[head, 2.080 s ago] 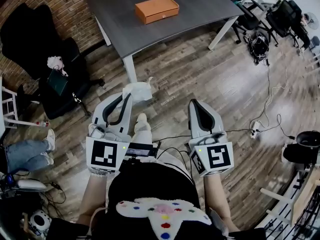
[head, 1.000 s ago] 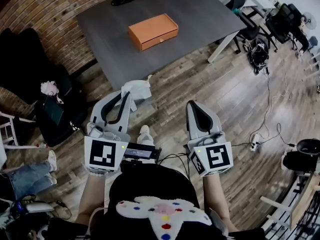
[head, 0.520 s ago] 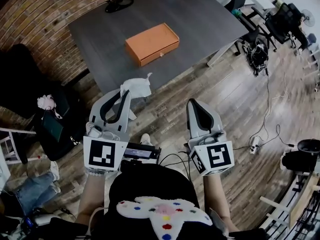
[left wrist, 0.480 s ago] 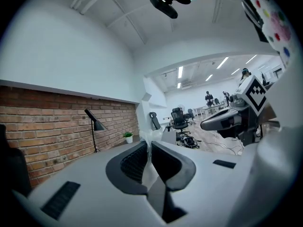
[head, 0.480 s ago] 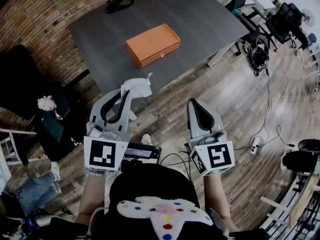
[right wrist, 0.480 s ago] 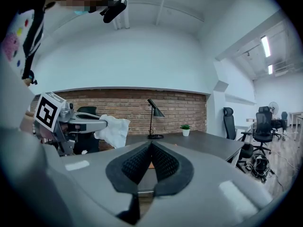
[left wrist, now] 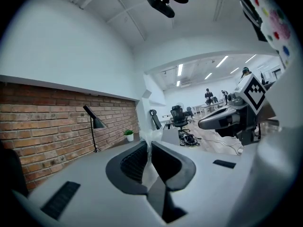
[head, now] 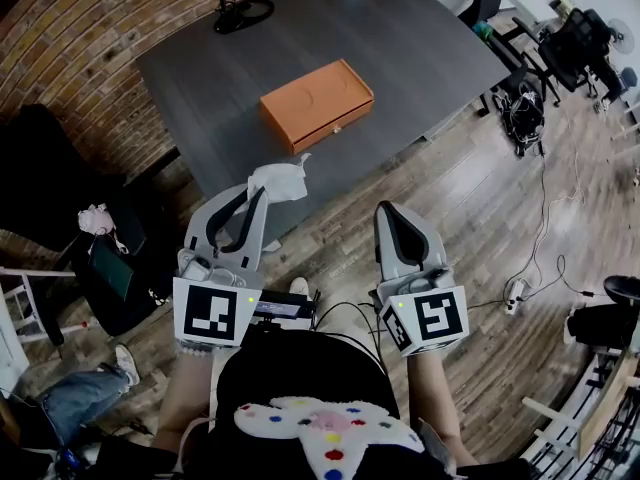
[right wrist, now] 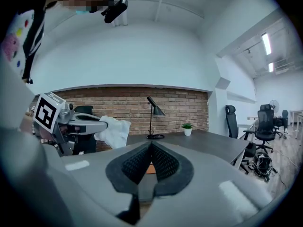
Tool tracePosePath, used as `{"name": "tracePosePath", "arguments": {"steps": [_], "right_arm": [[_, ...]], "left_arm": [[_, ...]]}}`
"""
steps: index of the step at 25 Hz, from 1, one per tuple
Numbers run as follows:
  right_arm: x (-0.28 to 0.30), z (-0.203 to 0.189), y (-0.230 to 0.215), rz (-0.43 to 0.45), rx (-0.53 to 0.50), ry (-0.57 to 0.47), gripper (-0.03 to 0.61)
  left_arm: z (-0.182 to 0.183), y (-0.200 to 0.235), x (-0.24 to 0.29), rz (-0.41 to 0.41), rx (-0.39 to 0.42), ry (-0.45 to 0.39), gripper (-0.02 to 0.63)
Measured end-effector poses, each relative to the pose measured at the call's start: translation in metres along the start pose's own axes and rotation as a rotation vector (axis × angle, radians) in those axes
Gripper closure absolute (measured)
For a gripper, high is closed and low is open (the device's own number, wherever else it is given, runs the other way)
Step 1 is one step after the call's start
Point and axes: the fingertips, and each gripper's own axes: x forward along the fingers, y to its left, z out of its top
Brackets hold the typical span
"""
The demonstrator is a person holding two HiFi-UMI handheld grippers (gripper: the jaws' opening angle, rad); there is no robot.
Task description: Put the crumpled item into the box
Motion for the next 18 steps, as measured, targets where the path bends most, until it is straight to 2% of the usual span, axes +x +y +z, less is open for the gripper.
{"name": "tracePosePath", "arguments": {"steps": [18], "right_arm": [[0.029, -0.017, 0.005, 0.024, 0.012, 0.049, 0.571]], "left_arm": [[-0.014, 0.018, 0.016, 0.004, -0.025, 0.020, 0.584]]}}
